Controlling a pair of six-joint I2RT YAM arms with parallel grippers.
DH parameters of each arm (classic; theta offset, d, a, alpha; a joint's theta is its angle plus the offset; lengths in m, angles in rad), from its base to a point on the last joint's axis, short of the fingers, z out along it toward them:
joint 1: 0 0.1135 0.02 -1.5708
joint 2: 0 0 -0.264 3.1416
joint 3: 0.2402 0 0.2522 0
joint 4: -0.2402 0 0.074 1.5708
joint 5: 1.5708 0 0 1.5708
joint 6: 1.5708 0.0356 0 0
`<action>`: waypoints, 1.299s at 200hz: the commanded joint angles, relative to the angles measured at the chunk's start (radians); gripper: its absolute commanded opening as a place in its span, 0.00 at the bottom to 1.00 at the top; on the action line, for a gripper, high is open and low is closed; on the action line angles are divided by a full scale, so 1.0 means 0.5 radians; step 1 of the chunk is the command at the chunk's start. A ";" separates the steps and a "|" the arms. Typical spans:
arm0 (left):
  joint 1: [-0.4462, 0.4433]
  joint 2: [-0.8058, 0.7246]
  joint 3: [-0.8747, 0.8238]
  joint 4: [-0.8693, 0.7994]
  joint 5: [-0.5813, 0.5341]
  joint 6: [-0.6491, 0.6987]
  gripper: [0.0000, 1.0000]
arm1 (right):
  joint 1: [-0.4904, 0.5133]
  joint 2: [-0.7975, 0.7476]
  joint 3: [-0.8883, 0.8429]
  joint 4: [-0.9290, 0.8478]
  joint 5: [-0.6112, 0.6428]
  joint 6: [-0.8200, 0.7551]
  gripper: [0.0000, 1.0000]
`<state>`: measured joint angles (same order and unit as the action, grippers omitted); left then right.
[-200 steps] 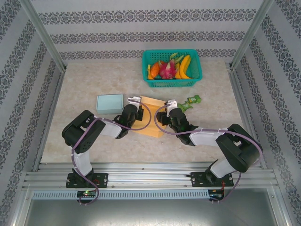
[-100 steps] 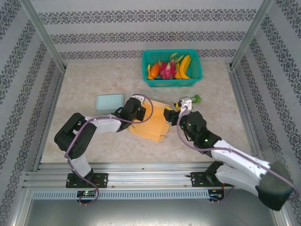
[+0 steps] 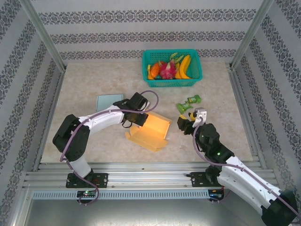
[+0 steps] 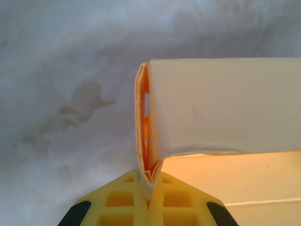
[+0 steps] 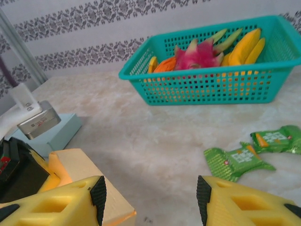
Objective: Fold the paper box
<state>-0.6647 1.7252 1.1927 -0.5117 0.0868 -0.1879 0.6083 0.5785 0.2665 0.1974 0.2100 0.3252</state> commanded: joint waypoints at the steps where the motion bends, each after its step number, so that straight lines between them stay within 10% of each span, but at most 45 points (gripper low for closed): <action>1: -0.112 0.157 0.268 -0.714 -0.137 0.119 0.03 | -0.011 -0.116 -0.085 0.008 -0.137 0.080 0.55; 112: -0.459 0.978 1.192 -1.381 -1.157 -0.001 0.05 | -0.020 -0.689 -0.343 -0.174 -0.105 0.077 0.55; 260: -0.563 1.156 0.986 -0.965 -1.779 0.021 0.14 | -0.024 -0.772 -0.363 -0.226 -0.079 0.077 0.54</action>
<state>-0.9371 2.2921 1.7336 -1.0908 -0.7643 -0.2180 0.6037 0.2134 0.1013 0.0868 0.1486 0.3641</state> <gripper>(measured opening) 0.146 0.545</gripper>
